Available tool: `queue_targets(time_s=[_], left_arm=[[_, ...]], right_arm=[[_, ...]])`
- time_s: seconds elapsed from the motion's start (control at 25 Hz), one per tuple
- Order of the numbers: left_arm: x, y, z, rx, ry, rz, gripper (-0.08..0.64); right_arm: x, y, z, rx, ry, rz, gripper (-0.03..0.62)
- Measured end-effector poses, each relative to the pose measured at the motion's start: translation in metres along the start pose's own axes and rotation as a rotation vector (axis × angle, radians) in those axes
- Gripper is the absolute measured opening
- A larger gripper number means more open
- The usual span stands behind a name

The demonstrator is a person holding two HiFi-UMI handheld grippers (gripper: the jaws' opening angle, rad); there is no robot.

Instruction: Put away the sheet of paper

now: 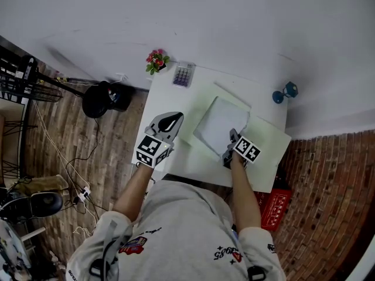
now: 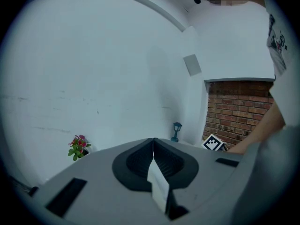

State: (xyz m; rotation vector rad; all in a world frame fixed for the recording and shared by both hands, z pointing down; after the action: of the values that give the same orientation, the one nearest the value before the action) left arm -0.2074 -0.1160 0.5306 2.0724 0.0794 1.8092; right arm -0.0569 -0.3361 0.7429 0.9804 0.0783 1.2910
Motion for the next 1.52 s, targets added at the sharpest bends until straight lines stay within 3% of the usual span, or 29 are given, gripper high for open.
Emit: queue_targets(time_s=[0.68, 0.92, 1.2, 1.44, 1.52], left_arm=[[0.006, 0.0, -0.017, -0.025, -0.013, -0.011, 0.023], [0.005, 0.0, -0.015, -0.018, -0.007, -0.014, 0.023], [0.005, 0.006, -0.006, 0.007, -0.002, -0.011, 0.023], [0.001, 0.016, 0.013, 0.061, 0.01, -0.008, 0.023], [-0.001, 0.018, 0.02, 0.079, 0.014, -0.01, 0.023]], right_arm=[[0.01, 0.039, -0.017, -0.025, -0.057, -0.121, 0.003], [0.021, 0.047, -0.031, -0.094, -0.128, -0.207, 0.033], [0.019, 0.03, -0.018, -0.03, -0.17, -0.205, 0.108], [0.019, 0.007, -0.006, 0.042, -0.343, -0.225, 0.15], [0.02, 0.001, -0.002, 0.059, -0.354, -0.227, 0.152]])
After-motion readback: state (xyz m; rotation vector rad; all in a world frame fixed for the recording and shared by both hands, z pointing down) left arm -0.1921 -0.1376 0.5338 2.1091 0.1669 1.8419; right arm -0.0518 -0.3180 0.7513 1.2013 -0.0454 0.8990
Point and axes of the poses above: the fingertips, and each gripper's own axes: y forward along the fingers, z to its right, x out of its underside, the point moved 3 cm from there along -y, backward along the fingers, and after that the axes turned 4 degrees about -z, right-handed, at the moved point
